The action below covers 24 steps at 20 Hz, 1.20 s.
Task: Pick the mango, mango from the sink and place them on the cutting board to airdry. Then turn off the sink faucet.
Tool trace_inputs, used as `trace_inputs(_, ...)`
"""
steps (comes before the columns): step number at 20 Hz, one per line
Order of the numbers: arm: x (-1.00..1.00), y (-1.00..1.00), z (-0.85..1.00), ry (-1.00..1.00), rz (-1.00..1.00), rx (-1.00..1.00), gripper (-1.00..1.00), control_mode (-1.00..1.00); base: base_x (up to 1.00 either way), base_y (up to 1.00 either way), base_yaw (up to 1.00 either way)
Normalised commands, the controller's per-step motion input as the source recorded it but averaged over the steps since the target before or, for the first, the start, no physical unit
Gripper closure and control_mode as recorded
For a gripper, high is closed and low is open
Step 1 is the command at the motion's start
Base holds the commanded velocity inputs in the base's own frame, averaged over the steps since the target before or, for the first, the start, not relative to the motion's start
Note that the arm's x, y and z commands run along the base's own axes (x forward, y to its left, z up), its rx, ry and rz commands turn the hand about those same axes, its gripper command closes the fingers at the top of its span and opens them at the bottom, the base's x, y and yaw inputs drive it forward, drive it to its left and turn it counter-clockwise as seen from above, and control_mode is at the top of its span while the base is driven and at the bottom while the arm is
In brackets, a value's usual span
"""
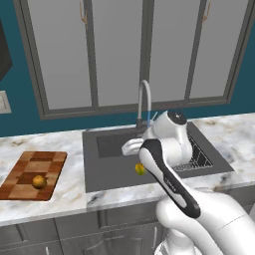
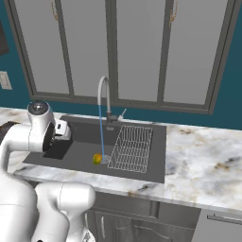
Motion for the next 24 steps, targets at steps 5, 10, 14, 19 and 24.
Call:
trace_inputs(5, 0.2, -0.51, -0.16, 0.02, 0.0, -0.13, -1.0, -1.0, 0.0, 0.0, 0.0)
trace_inputs(10, 0.47, -0.08, -0.19, 0.0, 0.0, -0.04, -1.0, -1.0, 0.0, 0.0, 0.0)
trace_inputs(14, 0.42, -0.32, -0.32, 0.04, -0.04, -0.09, -1.0, -1.0, 0.0, 0.0, 0.0)
trace_inputs(19, 0.45, -0.31, -0.38, 0.14, -0.06, -0.06, -1.0, -1.0, 0.0, 0.0, 0.0)
trace_inputs(24, 0.36, -0.18, -0.29, 0.14, -0.02, 0.0, -1.0, -1.0, 0.0, 0.0, 0.0)
